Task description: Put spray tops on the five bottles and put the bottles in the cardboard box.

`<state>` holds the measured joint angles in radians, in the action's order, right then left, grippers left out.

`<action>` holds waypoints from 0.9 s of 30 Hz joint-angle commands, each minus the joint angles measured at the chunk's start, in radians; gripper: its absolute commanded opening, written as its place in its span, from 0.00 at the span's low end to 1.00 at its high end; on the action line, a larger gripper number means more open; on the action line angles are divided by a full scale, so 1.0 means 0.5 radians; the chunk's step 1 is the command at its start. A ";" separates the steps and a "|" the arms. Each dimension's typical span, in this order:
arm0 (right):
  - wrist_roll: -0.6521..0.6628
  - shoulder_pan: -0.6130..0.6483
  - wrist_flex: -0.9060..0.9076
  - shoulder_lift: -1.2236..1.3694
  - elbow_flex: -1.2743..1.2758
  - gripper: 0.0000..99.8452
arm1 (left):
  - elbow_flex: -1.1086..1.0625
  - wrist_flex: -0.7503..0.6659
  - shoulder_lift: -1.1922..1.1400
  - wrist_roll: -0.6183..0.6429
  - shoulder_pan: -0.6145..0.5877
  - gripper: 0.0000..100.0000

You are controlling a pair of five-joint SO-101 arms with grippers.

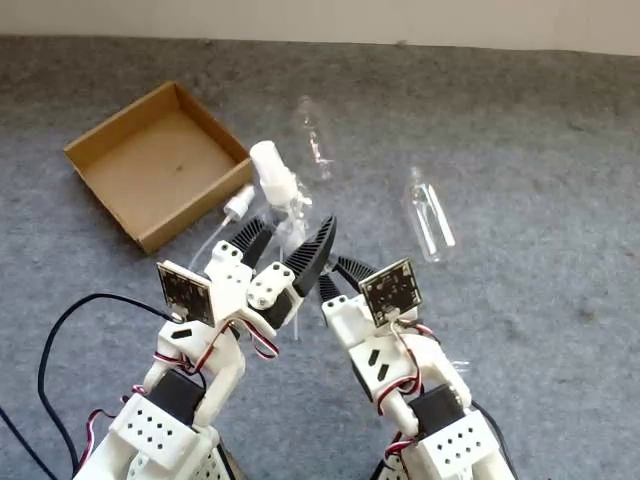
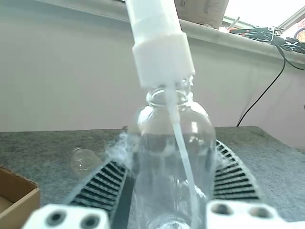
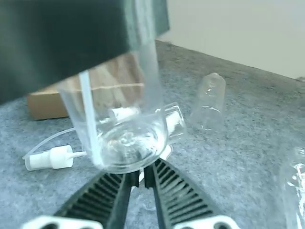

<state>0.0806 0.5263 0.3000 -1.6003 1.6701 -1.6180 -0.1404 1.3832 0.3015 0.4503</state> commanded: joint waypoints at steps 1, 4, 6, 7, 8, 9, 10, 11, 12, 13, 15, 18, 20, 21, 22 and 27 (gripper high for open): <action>0.009 -0.133 -0.094 -0.038 0.143 0.01 | 0.011 -0.006 -0.032 0.009 0.017 0.03; 0.009 -0.143 -0.094 -0.038 0.149 0.01 | -0.011 -0.006 -0.032 0.009 0.017 0.03; 0.009 -0.146 -0.094 -0.038 0.149 0.01 | -0.035 -0.006 -0.029 0.009 0.017 0.03; 0.009 -0.146 -0.094 -0.038 0.149 0.01 | -0.048 -0.006 -0.029 0.009 0.017 0.03; 0.009 -0.149 -0.094 -0.038 0.149 0.01 | -0.057 -0.006 -0.029 0.009 0.017 0.03; 0.009 -0.149 -0.094 -0.038 0.149 0.01 | -0.060 -0.006 -0.029 0.009 0.017 0.03; 0.009 -0.149 -0.094 -0.038 0.149 0.01 | -0.060 -0.006 -0.029 0.009 0.017 0.03; 0.009 -0.149 -0.094 -0.038 0.149 0.01 | -0.057 -0.006 -0.029 0.009 0.014 0.03; 0.009 -0.149 -0.094 -0.038 0.152 0.01 | -0.048 -0.006 -0.029 0.009 0.014 0.03; 0.009 -0.149 -0.094 -0.038 0.152 0.01 | -0.038 -0.012 -0.029 0.006 0.014 0.03; 0.009 -0.149 -0.094 -0.038 0.152 0.01 | -0.032 -0.021 -0.029 0.006 -0.035 0.03; 0.009 -0.143 -0.094 -0.038 0.152 0.01 | 0.026 -0.006 -0.032 0.006 -0.232 0.03; 0.009 -0.140 -0.094 -0.038 0.152 0.01 | 0.075 -0.006 -0.032 0.009 -0.394 0.03; 0.009 -0.140 -0.094 -0.038 0.152 0.01 | 0.097 -0.006 -0.032 0.009 -0.468 0.03; 0.009 -0.140 -0.094 -0.038 0.152 0.01 | 0.118 -0.006 -0.032 0.009 -0.535 0.03; 0.009 -0.140 -0.094 -0.038 0.152 0.01 | 0.253 -0.006 -0.048 0.003 -0.769 0.04</action>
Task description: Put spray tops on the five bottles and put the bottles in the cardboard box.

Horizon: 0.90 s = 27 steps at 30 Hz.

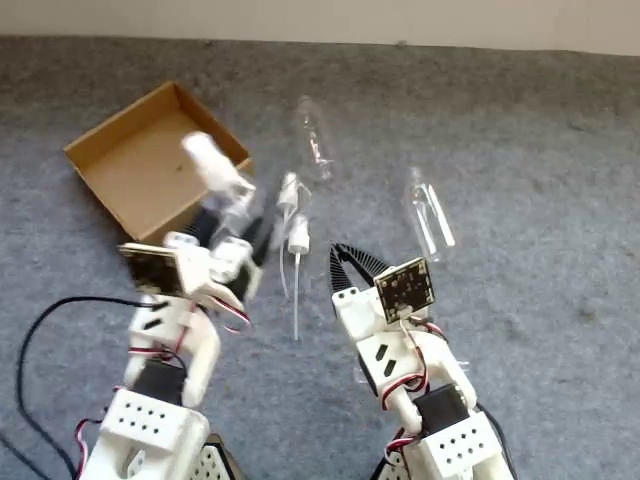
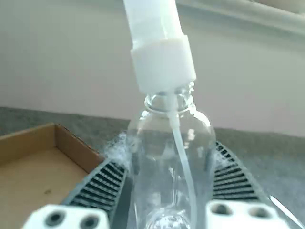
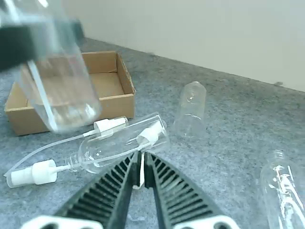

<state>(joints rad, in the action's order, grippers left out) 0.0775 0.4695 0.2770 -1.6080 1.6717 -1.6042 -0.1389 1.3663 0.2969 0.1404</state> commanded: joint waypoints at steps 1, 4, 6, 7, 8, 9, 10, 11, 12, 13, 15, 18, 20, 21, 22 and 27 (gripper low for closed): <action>0.015 -0.026 -0.048 -0.023 0.149 0.01 | 0.275 -0.009 -0.017 -0.031 -0.186 0.04; 0.015 -0.026 -0.048 -0.023 0.149 0.01 | 0.413 -0.009 -0.060 -0.334 -0.262 0.04; 0.015 -0.026 -0.048 -0.023 0.149 0.01 | 0.514 -0.009 -0.158 -0.506 -0.287 0.04; 0.015 -0.026 -0.048 -0.023 0.149 0.01 | 0.569 -0.006 -0.235 -0.565 -0.305 0.04; 0.015 -0.026 -0.048 -0.023 0.149 0.01 | 0.634 -0.006 -0.330 -0.595 -0.327 0.04; 0.015 -0.026 -0.048 -0.023 0.149 0.01 | 0.707 -0.006 -0.446 -0.595 -0.358 0.04; 0.015 -0.026 -0.048 -0.023 0.149 0.01 | 0.793 -0.006 -0.578 -0.595 -0.394 0.04; 0.015 -0.026 -0.048 -0.023 0.149 0.01 | 0.885 -0.006 -0.720 -0.595 -0.428 0.04; 0.015 -0.026 -0.048 -0.023 0.149 0.01 | 0.984 -0.006 -0.864 -0.595 -0.459 0.04; 0.015 -0.026 -0.048 -0.023 0.152 0.01 | 1.079 -0.006 -1.008 -0.595 -0.489 0.04; 0.015 -0.026 -0.048 -0.023 0.152 0.01 | 1.260 -0.009 -1.293 -0.595 -0.548 0.04; 0.015 -0.026 -0.048 -0.023 0.152 0.01 | 1.478 -0.025 -1.677 -0.595 -0.618 0.04; 0.015 -0.026 -0.048 -0.023 0.152 0.01 | 1.625 -0.025 -1.901 -0.595 -0.643 0.04; 0.015 -0.026 -0.048 -0.023 0.152 0.01 | 1.705 -0.025 -2.005 -0.595 -0.652 0.04; 0.015 -0.026 -0.048 -0.023 0.152 0.01 | 1.781 -0.025 -2.107 -0.595 -0.655 0.04; 0.015 -0.026 -0.048 -0.023 0.152 0.01 | 2.165 -0.028 -2.570 -0.595 -0.664 0.04</action>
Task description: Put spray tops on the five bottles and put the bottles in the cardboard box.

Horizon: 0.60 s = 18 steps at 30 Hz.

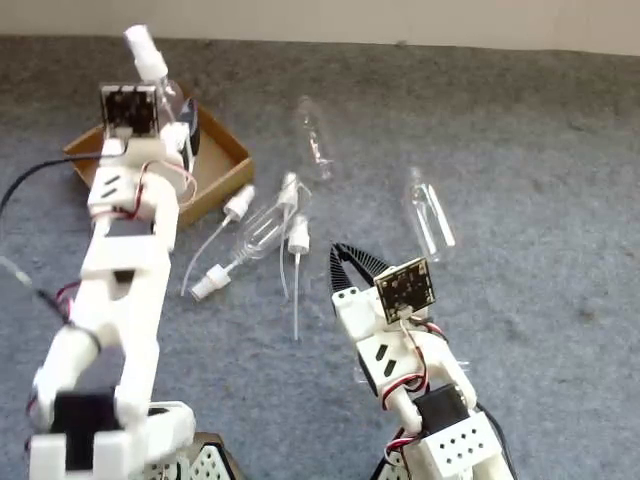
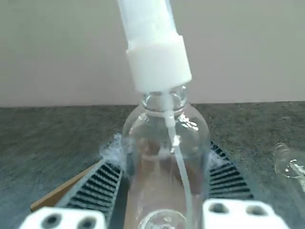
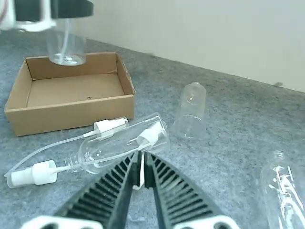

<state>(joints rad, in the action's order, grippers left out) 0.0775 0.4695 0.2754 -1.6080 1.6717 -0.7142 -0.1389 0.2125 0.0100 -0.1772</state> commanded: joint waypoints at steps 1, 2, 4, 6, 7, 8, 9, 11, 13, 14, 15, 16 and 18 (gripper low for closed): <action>0.015 -0.026 -0.044 -0.023 0.152 0.01 | 0.459 -0.028 -0.351 -0.021 -0.029 0.04; 0.015 -0.026 -0.044 -0.023 0.152 0.01 | 0.535 -0.028 -0.440 -0.021 -0.029 0.04; 0.015 -0.026 -0.044 -0.023 0.152 0.01 | 0.698 -0.028 -0.621 -0.021 -0.029 0.04; 0.015 -0.026 -0.044 -0.023 0.152 0.01 | 0.873 -0.028 -0.812 -0.021 -0.051 0.04; 0.015 -0.026 -0.044 -0.023 0.152 0.01 | 0.959 -0.031 -0.907 -0.018 -0.066 0.04; 0.015 -0.026 -0.044 -0.023 0.152 0.01 | 1.042 -0.052 -0.999 -0.018 -0.078 0.04; 0.015 -0.026 -0.044 -0.023 0.152 0.01 | 1.103 -0.114 -1.088 -0.018 -0.087 0.04; 0.015 -0.026 -0.044 -0.023 0.152 0.01 | 1.189 -0.313 -1.263 -0.018 -0.121 0.04; 0.015 -0.026 -0.044 -0.023 0.152 0.01 | 1.250 -0.491 -1.410 -0.018 -0.137 0.04; 0.015 -0.026 -0.044 -0.023 0.152 0.01 | 1.284 -0.552 -1.475 -0.018 -0.140 0.04; 0.015 -0.026 -0.044 -0.023 0.152 0.01 | 1.321 -0.595 -1.542 -0.018 -0.143 0.04; 0.015 -0.026 -0.044 -0.023 0.152 0.01 | 1.358 -0.635 -1.597 -0.018 -0.152 0.04; 0.015 -0.026 -0.044 -0.023 0.152 0.01 | 1.432 -0.681 -1.702 -0.018 -0.155 0.04</action>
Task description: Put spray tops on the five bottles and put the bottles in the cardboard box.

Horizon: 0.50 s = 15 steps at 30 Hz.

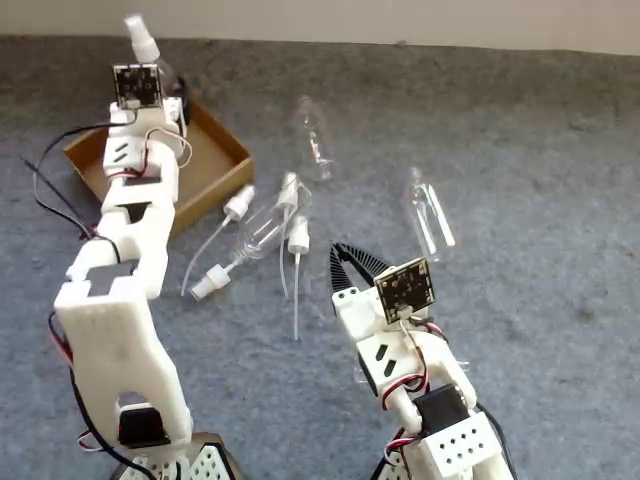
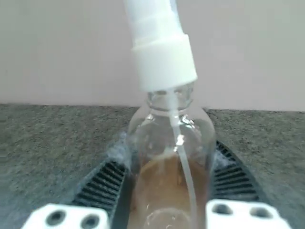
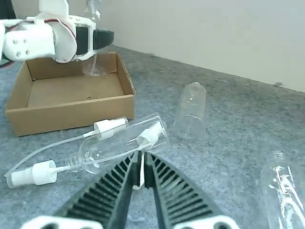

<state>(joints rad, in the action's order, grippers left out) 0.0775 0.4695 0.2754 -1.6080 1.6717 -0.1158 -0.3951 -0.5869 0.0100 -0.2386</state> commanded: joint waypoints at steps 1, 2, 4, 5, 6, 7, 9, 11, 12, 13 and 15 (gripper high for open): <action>0.015 -0.026 -0.044 -0.023 0.152 0.01 | 0.272 -0.184 -0.152 -0.018 -0.032 0.04; 0.015 -0.023 -0.044 -0.023 0.152 0.01 | 0.308 -0.193 -0.195 -0.015 -0.032 0.04; 0.015 -0.023 -0.044 -0.023 0.152 0.01 | 0.364 -0.236 -0.278 0.003 -0.044 0.04; 0.015 -0.023 -0.044 -0.023 0.152 0.01 | 0.382 -0.264 -0.311 0.052 -0.048 0.04; 0.015 -0.023 -0.044 -0.023 0.152 0.01 | 0.400 -0.273 -0.333 0.123 -0.057 0.04; 0.015 -0.023 -0.044 -0.023 0.152 0.01 | 0.413 -0.273 -0.358 0.193 -0.075 0.04; 0.015 -0.023 -0.044 -0.023 0.152 0.01 | 0.456 -0.273 -0.391 0.282 -0.091 0.04; 0.015 -0.023 -0.044 -0.023 0.152 0.01 | 0.499 -0.273 -0.413 0.298 -0.094 0.04; 0.015 -0.023 -0.044 -0.023 0.152 0.01 | 0.517 -0.273 -0.425 0.301 -0.094 0.04; 0.015 -0.023 -0.044 -0.023 0.152 0.01 | 0.529 -0.273 -0.440 0.298 -0.091 0.04; 0.015 -0.023 -0.044 -0.023 0.152 0.01 | 0.554 -0.273 -0.462 0.298 -0.091 0.04</action>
<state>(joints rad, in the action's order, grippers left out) 0.0775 0.4695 0.2754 -1.6080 1.6717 0.0821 -0.5010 -0.8263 0.1435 -0.2708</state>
